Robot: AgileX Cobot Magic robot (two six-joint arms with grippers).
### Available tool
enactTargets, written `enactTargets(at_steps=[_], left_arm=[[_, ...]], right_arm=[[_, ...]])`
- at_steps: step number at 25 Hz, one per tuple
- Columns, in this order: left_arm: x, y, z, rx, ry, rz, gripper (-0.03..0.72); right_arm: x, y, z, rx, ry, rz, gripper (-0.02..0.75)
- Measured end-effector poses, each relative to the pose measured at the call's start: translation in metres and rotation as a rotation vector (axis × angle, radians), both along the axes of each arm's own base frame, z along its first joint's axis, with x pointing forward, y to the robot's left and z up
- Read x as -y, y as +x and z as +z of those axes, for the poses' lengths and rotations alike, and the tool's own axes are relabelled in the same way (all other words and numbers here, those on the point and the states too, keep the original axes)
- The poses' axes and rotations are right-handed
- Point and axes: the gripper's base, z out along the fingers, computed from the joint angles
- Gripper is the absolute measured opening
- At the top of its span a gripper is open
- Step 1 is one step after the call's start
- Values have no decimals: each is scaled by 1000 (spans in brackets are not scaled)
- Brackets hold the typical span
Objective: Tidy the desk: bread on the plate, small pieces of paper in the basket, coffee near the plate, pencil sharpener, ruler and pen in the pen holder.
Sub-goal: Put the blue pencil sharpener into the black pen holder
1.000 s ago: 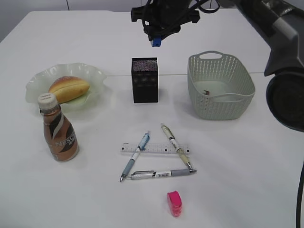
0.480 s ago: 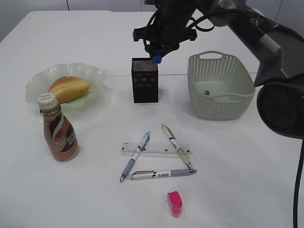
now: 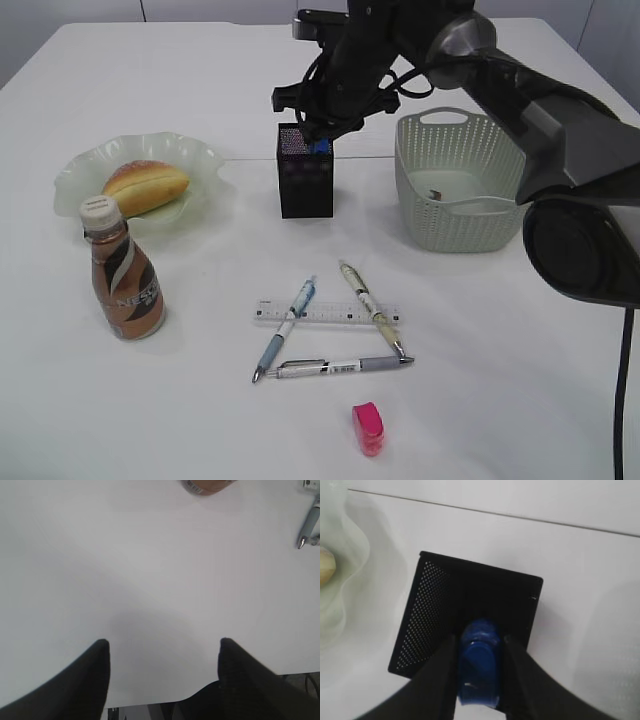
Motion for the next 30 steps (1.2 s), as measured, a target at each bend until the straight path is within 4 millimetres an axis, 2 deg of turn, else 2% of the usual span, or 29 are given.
enactTargets(at_steps=[10, 12, 17, 23, 30], left_arm=[[0, 0, 0, 0, 0, 0, 496], [0, 0, 0, 0, 0, 0, 496], [0, 0, 0, 0, -2, 0, 496], [0, 0, 0, 0, -2, 0, 496], [0, 0, 0, 0, -1, -1, 496]], right_arm=[[-2, 2, 2, 25, 21, 1, 188], [-2, 2, 2, 25, 21, 1, 204], [-2, 2, 2, 25, 23, 2, 308], [-1, 1, 1, 12, 17, 3, 330], [0, -6, 18, -2, 23, 13, 333]])
